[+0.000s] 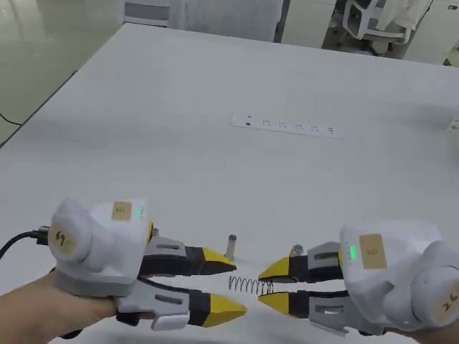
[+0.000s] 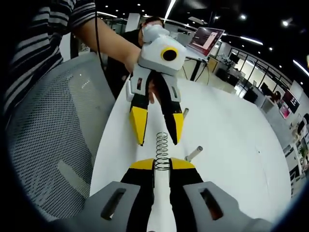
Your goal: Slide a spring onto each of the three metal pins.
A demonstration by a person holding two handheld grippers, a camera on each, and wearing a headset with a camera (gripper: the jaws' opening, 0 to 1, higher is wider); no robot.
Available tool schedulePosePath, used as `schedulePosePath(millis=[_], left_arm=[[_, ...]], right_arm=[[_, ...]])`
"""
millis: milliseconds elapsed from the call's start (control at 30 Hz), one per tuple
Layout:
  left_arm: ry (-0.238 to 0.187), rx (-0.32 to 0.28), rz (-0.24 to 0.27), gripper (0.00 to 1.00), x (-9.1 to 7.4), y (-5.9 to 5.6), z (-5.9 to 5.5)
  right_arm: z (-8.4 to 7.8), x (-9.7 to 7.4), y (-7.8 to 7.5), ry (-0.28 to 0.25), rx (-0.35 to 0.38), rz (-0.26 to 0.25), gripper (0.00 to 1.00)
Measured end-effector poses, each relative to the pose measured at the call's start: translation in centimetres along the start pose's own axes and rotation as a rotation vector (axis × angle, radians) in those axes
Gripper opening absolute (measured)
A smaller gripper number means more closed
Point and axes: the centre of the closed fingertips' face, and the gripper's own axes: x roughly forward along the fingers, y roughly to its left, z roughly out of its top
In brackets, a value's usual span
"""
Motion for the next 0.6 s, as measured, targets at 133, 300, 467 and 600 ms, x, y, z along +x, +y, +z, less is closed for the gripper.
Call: schedulePosePath(millis=[133,300,467,600], left_arm=[[-0.001,0.007,-0.024,0.19,0.28,-0.41,0.21],[-0.003,0.025,-0.032,0.09,0.67,-0.62,0.41],[0.000,0.042,-0.033,0.05,0.73,-0.54,0.39],[0.013,0.062,-0.047,0.03,0.73,-0.71,0.33]], right_arm=[[0.30,-0.08,-0.02,-0.009,0.000,0.001,0.08],[0.22,-0.18,0.16,-0.003,-0.007,0.006,0.08],[0.20,-0.29,0.23,-0.006,0.001,0.008,0.08],[0.07,-0.25,0.28,-0.001,-0.003,0.008,0.08]])
